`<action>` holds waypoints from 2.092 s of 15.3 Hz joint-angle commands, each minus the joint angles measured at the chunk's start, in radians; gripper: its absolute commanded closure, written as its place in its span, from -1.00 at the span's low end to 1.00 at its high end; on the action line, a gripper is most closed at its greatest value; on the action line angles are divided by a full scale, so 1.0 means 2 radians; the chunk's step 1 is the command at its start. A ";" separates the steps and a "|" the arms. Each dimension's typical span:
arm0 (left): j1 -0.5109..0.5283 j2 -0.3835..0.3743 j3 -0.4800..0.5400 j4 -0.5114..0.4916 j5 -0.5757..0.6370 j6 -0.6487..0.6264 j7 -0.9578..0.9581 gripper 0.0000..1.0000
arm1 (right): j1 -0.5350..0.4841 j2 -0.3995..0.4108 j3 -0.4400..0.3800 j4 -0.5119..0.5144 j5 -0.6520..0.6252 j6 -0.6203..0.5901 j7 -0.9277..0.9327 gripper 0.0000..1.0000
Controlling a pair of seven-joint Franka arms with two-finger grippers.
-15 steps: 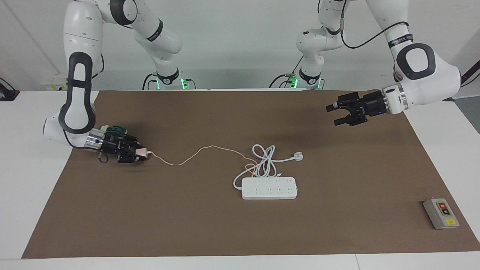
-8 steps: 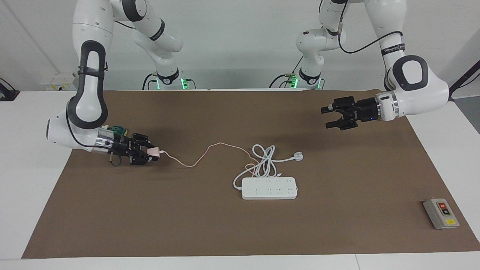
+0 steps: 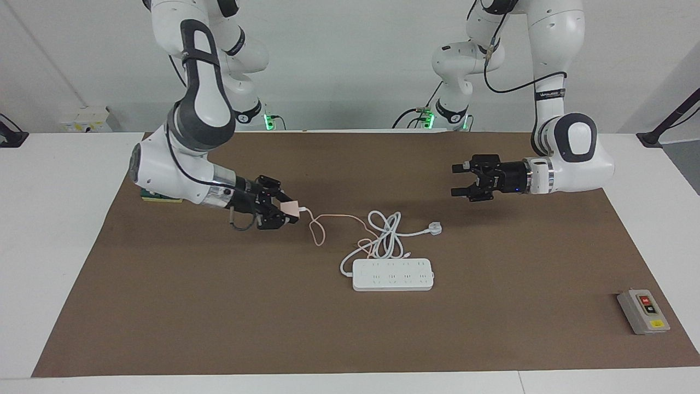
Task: Plug charger into power strip
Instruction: 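Lift the charger with the right gripper while the left gripper reaches toward it, then grasp the pink charger with the left gripper from the right gripper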
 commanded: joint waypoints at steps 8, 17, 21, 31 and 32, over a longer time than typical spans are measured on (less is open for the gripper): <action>-0.072 -0.022 0.004 -0.085 -0.113 0.033 0.042 -1.00 | 0.170 0.008 -0.002 0.015 0.017 0.161 0.127 1.00; -0.116 -0.018 0.003 -0.086 -0.168 0.099 0.042 -1.00 | 0.212 0.016 -0.002 0.015 0.049 0.197 0.156 1.00; -0.121 -0.020 0.003 -0.089 -0.171 0.095 0.041 -1.00 | 0.213 0.016 -0.002 0.015 0.049 0.200 0.160 1.00; -0.111 -0.020 0.004 -0.087 -0.171 0.084 0.042 -0.88 | 0.212 0.016 -0.002 0.018 0.048 0.197 0.160 1.00; -0.110 -0.020 0.004 -0.087 -0.172 0.082 0.042 -0.74 | 0.212 0.017 -0.002 0.018 0.048 0.197 0.160 1.00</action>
